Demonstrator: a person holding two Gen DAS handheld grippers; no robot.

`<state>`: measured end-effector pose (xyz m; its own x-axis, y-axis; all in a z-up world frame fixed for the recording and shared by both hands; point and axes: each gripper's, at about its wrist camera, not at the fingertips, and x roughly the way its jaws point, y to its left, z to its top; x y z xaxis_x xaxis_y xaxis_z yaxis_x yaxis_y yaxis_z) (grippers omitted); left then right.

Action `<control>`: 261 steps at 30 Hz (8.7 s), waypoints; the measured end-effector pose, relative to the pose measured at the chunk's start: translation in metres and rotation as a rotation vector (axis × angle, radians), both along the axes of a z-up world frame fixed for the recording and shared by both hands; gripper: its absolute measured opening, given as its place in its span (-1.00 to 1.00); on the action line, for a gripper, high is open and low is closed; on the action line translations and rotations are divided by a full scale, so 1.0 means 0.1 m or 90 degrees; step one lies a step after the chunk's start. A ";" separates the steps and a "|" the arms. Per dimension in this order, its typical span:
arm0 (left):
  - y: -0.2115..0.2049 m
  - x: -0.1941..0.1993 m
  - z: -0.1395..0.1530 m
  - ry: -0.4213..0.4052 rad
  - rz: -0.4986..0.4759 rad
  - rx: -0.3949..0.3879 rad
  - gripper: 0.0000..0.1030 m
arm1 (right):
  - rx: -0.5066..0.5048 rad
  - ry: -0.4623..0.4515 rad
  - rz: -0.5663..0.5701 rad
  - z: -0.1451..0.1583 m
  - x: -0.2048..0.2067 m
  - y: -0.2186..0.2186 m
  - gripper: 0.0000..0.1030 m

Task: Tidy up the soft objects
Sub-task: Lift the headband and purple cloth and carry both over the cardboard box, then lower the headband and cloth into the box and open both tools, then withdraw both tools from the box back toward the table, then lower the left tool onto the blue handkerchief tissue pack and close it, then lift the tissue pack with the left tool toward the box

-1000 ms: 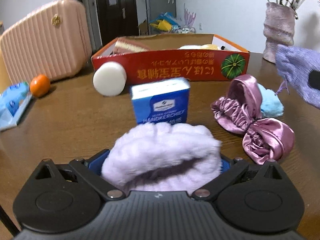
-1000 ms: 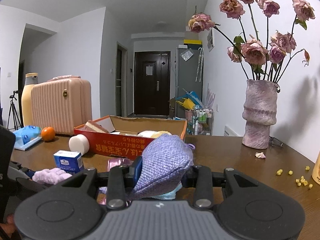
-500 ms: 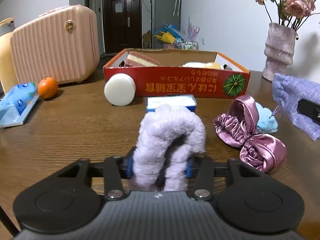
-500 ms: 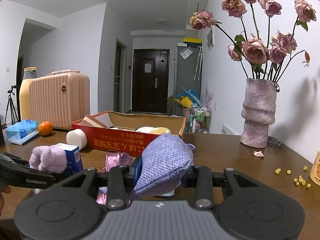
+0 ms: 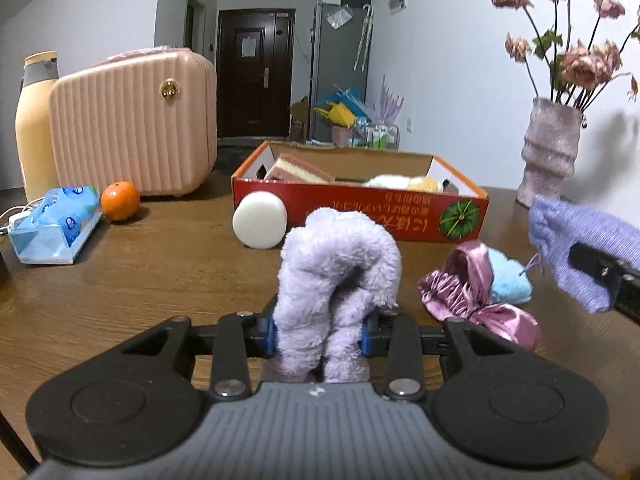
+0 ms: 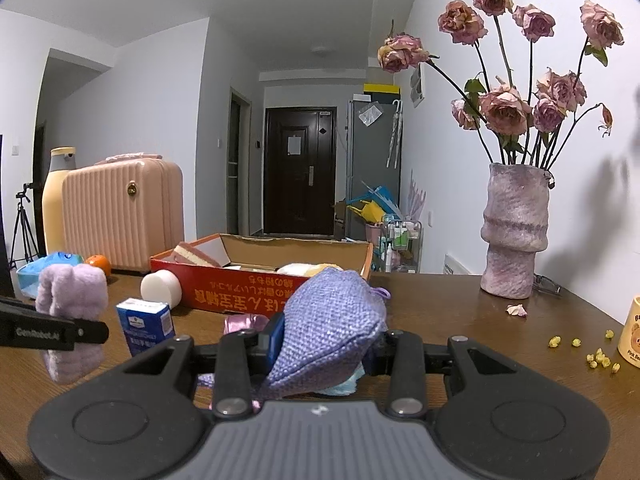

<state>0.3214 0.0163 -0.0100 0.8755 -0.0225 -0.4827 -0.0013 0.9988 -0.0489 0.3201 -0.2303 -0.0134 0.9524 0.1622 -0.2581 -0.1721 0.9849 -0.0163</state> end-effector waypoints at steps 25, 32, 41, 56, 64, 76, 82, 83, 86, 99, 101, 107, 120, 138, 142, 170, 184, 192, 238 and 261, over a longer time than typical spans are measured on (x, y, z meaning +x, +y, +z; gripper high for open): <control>0.10 0.22 0.47 -0.080 0.005 -0.057 -0.31 | 0.026 -0.051 0.003 0.19 0.27 0.22 -0.30; 0.10 0.40 0.53 -0.096 0.015 -0.063 -0.30 | 0.038 -0.059 0.002 0.25 0.48 0.26 -0.30; 0.11 0.69 0.61 -0.116 0.025 -0.075 -0.30 | 0.047 -0.063 0.010 0.31 0.78 0.33 -0.30; 0.10 1.29 0.59 -0.124 0.029 -0.081 -0.30 | 0.053 -0.055 0.022 0.35 1.38 0.44 -0.30; 0.07 1.64 0.56 -0.123 0.027 -0.081 -0.30 | 0.040 -0.048 0.020 0.36 1.74 0.50 -0.30; -0.04 2.22 0.47 -0.100 0.033 -0.070 -0.30 | 0.018 -0.021 0.018 0.35 2.29 0.62 -0.30; -0.14 2.43 0.36 -0.075 0.055 -0.058 -0.30 | -0.002 0.005 0.014 0.26 2.50 0.72 -0.30; -0.16 2.46 0.33 -0.069 0.062 -0.049 -0.30 | -0.006 0.010 0.013 0.23 2.53 0.74 -0.30; -0.16 2.49 0.32 -0.066 0.068 -0.048 -0.29 | -0.015 0.026 0.010 0.15 2.59 0.76 -0.30; -0.08 2.66 0.23 -0.006 0.055 -0.078 -0.29 | -0.012 0.052 -0.007 0.01 2.70 0.78 -0.29; -0.09 2.66 0.23 -0.005 0.053 -0.076 -0.29 | -0.011 0.053 -0.008 0.00 2.70 0.78 -0.29; -0.10 2.69 0.24 -0.006 0.056 -0.068 0.55 | -0.016 0.054 -0.016 0.02 2.71 0.80 0.00; -0.03 2.66 0.24 0.002 0.115 -0.060 1.00 | -0.010 0.064 -0.052 0.01 2.69 0.73 1.00; -0.02 2.55 0.24 0.010 0.110 -0.074 1.00 | -0.011 0.060 -0.059 0.03 2.54 0.62 1.00; 0.01 2.41 0.23 0.008 0.100 -0.088 1.00 | -0.014 0.057 -0.062 0.04 2.48 0.55 1.00; -0.03 1.05 -0.03 -0.032 0.070 -0.006 1.00 | -0.012 0.025 -0.059 0.04 1.34 0.10 1.00; 0.03 0.13 0.02 -0.047 0.055 0.013 1.00 | -0.020 0.017 -0.023 0.05 0.41 0.08 1.00; 0.01 -0.24 0.03 -0.053 0.036 0.028 1.00 | -0.015 0.028 -0.009 0.02 0.03 0.10 1.00; -0.09 -0.42 -0.26 0.128 -0.069 0.069 1.00 | -0.015 0.128 0.012 -0.14 -0.64 0.17 1.00; -0.18 -0.26 -0.34 0.138 -0.131 0.064 0.02 | -0.032 0.172 0.014 -0.26 -0.51 0.22 1.00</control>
